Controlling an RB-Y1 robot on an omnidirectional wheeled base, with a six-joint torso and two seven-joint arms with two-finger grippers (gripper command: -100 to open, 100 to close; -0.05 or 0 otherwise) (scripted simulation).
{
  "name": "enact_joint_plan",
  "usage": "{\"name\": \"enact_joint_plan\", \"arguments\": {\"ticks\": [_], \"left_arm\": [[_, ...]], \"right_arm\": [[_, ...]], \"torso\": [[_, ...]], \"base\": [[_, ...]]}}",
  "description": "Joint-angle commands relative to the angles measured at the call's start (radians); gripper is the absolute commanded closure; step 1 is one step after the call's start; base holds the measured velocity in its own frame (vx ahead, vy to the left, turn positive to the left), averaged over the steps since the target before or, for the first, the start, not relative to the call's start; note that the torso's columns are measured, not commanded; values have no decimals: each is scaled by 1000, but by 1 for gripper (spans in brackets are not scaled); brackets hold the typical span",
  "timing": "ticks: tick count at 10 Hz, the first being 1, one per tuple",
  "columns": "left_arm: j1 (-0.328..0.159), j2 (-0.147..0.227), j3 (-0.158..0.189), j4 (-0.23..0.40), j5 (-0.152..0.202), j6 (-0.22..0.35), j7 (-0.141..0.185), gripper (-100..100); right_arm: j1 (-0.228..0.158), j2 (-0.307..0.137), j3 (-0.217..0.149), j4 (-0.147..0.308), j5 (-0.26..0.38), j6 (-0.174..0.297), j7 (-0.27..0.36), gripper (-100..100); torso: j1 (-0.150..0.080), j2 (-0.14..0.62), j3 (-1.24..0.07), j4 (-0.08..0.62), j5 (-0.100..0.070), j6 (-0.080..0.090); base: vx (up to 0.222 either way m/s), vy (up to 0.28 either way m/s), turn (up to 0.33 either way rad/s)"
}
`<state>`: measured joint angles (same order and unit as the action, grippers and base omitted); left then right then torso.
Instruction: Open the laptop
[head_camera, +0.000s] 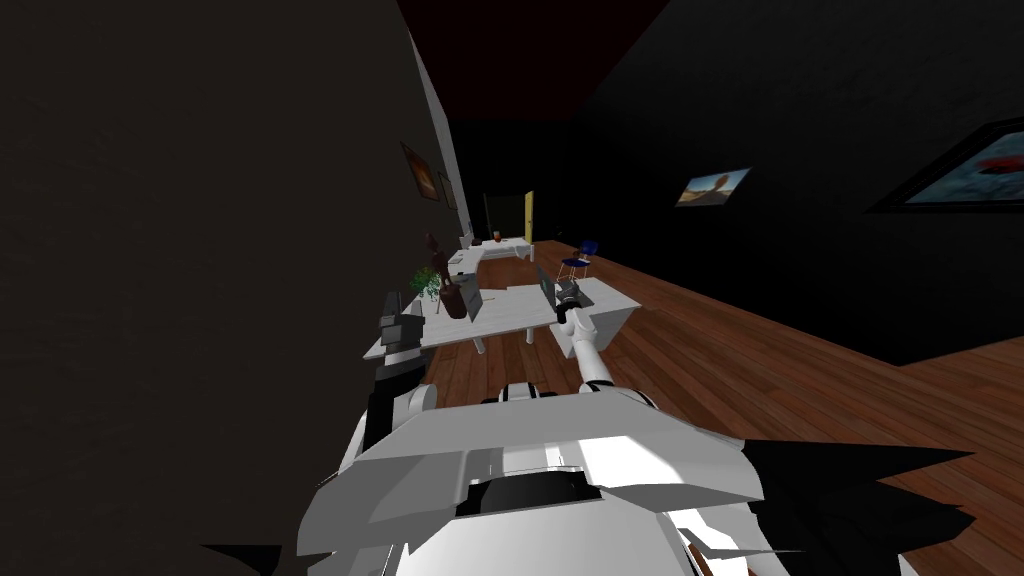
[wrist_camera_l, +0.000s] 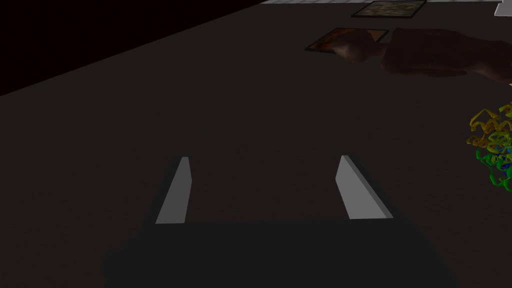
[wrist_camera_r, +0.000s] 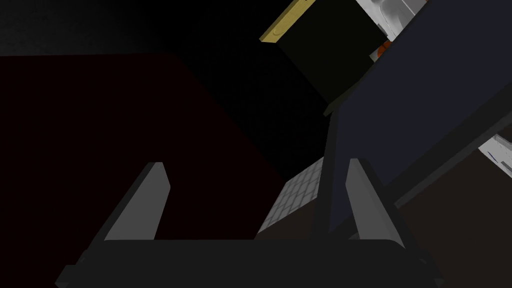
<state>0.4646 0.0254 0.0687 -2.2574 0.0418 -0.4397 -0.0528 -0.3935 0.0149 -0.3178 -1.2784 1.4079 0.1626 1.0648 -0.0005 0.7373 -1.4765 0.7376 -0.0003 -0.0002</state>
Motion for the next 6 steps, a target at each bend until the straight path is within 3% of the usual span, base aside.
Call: {"name": "enact_joint_plan", "arguments": {"ticks": [1,2,4,6], "left_arm": [[0,0,0,0,0,0,0,0],[0,0,0,0,0,0,0,0],[0,0,0,0,0,0,0,0],[0,0,0,0,0,0,0,0]], "right_arm": [[18,-72,50,-3,-57,11,-28,-100],[18,-72,50,-3,-57,11,-28,-100],[36,-138,100,-6,-111,21,-57,-100],[36,-145,100,-6,-114,21,-57,-100]], "torso": [[1,0,0,0,0,0],[3,0,0,0,1,0],[1,0,0,0,0,0],[-1,1,1,0,0,0]], "base": [[30,71,-67],[37,68,-29],[54,67,-39],[31,33,-13]]}}
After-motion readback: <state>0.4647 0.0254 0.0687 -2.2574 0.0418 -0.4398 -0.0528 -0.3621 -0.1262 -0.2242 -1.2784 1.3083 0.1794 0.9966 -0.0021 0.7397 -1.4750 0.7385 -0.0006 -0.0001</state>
